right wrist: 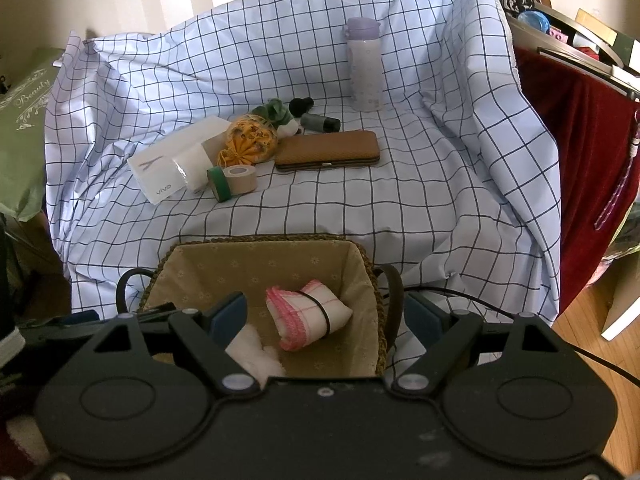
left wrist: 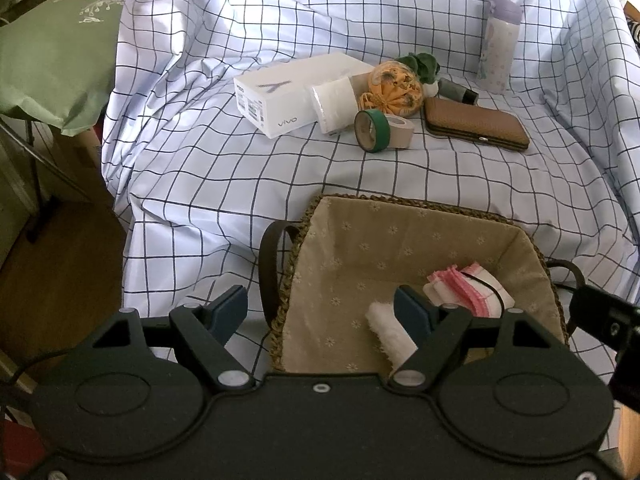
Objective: Organize soft objects
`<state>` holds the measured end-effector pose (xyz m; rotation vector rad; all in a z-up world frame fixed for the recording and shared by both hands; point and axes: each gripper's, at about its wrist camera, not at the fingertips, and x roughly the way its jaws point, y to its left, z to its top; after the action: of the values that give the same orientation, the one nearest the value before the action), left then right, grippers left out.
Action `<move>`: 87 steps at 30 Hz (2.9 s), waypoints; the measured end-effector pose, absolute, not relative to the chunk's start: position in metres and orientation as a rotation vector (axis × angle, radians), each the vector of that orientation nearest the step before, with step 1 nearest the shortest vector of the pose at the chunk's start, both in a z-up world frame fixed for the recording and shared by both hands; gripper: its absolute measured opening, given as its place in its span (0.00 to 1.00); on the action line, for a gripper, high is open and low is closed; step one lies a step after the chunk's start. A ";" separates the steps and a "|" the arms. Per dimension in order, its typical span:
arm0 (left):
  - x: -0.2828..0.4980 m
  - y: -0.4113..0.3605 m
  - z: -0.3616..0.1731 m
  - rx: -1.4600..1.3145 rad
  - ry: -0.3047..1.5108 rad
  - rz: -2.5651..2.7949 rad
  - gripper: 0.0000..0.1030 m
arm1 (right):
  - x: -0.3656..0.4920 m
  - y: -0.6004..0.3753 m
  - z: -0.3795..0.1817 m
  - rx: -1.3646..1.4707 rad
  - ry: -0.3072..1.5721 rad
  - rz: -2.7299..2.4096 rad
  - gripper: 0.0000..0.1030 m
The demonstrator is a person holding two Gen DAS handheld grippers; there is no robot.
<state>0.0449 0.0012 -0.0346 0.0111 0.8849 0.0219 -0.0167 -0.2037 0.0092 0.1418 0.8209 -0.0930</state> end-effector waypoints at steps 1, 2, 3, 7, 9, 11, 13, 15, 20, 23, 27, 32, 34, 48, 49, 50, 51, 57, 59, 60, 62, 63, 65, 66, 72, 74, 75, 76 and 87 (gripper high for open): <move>0.045 0.001 -0.035 0.011 0.885 0.022 0.74 | -0.017 -0.204 0.009 0.142 0.821 -0.093 0.83; 0.045 0.001 -0.035 0.011 0.885 0.022 0.74 | -0.017 -0.204 0.009 0.142 0.821 -0.094 0.83; 0.045 0.001 -0.035 0.011 0.885 0.022 0.74 | -0.016 -0.203 0.009 0.142 0.822 -0.095 0.83; 0.045 0.001 -0.035 0.010 0.885 0.022 0.74 | -0.016 -0.204 0.009 0.143 0.822 -0.096 0.83; 0.045 0.001 -0.035 0.012 0.885 0.021 0.74 | -0.016 -0.204 0.009 0.142 0.822 -0.095 0.83; 0.045 0.001 -0.035 0.011 0.885 0.021 0.74 | -0.016 -0.204 0.009 0.142 0.822 -0.095 0.83; 0.045 0.001 -0.035 0.012 0.885 0.021 0.74 | -0.016 -0.204 0.009 0.141 0.822 -0.095 0.83; 0.045 0.001 -0.035 0.011 0.885 0.022 0.74 | -0.016 -0.204 0.009 0.141 0.822 -0.094 0.83; 0.045 0.001 -0.035 0.010 0.888 0.021 0.74 | -0.017 -0.204 0.007 0.142 0.825 -0.094 0.83; 0.045 0.003 -0.032 0.006 0.888 0.022 0.74 | -0.016 -0.205 0.006 0.142 0.828 -0.095 0.83; 0.044 0.003 -0.031 0.006 0.882 0.024 0.74 | -0.016 -0.203 0.006 0.142 0.828 -0.096 0.83; 0.043 0.002 -0.031 0.003 0.878 0.023 0.75 | -0.015 -0.204 0.006 0.140 0.827 -0.106 0.83; 0.043 0.002 -0.031 -0.001 0.876 0.022 0.75 | -0.015 -0.204 0.006 0.141 0.828 -0.107 0.83; 0.050 0.005 -0.024 0.006 0.846 0.019 0.86 | 0.001 -0.204 0.005 0.119 0.823 -0.118 0.85; 0.052 0.005 -0.024 0.011 0.847 0.019 0.86 | 0.003 -0.205 0.006 0.121 0.824 -0.119 0.85; 0.055 0.005 -0.024 0.016 0.848 0.019 0.86 | 0.006 -0.205 0.006 0.122 0.824 -0.120 0.85; 0.057 0.005 -0.023 0.020 0.848 0.020 0.87 | 0.008 -0.205 0.006 0.123 0.824 -0.121 0.86; 0.074 0.010 -0.020 0.020 0.852 0.028 0.87 | 0.023 -0.209 0.006 0.130 0.834 -0.131 0.87; 0.080 0.011 -0.021 0.018 0.858 0.029 0.87 | 0.029 -0.210 0.005 0.132 0.841 -0.136 0.87; 0.083 0.012 -0.021 0.017 0.862 0.029 0.87 | 0.032 -0.211 0.004 0.133 0.846 -0.139 0.87; 0.091 0.013 -0.023 0.010 0.878 0.022 0.87 | 0.039 -0.212 0.003 0.133 0.857 -0.142 0.88; 0.095 0.013 -0.024 0.008 0.887 0.019 0.87 | 0.042 -0.212 0.002 0.133 0.862 -0.143 0.88; 0.102 0.013 -0.027 0.009 0.899 0.018 0.87 | 0.050 -0.213 0.000 0.131 0.873 -0.144 0.88; 0.105 0.013 -0.028 0.011 0.904 0.018 0.87 | 0.054 -0.213 -0.001 0.130 0.879 -0.144 0.88; 0.130 0.011 -0.035 0.020 0.933 0.008 0.87 | 0.080 -0.212 -0.006 0.126 0.907 -0.145 0.88; 0.138 0.010 -0.037 0.023 0.938 0.002 0.87 | 0.089 -0.211 -0.007 0.122 0.913 -0.145 0.88; 0.142 0.009 -0.038 0.024 0.938 -0.003 0.87 | 0.094 -0.212 -0.007 0.121 0.916 -0.146 0.88; 0.146 0.008 -0.038 0.026 0.939 -0.008 0.87 | 0.099 -0.212 -0.008 0.121 0.919 -0.146 0.88; 0.197 0.000 -0.047 0.026 0.955 -0.070 0.87 | 0.157 -0.216 -0.014 0.120 0.938 -0.155 0.88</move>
<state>0.1972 0.0002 -0.0473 0.0263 0.9548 -0.0703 0.1574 -0.2157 -0.0142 0.1198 0.9385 -0.1550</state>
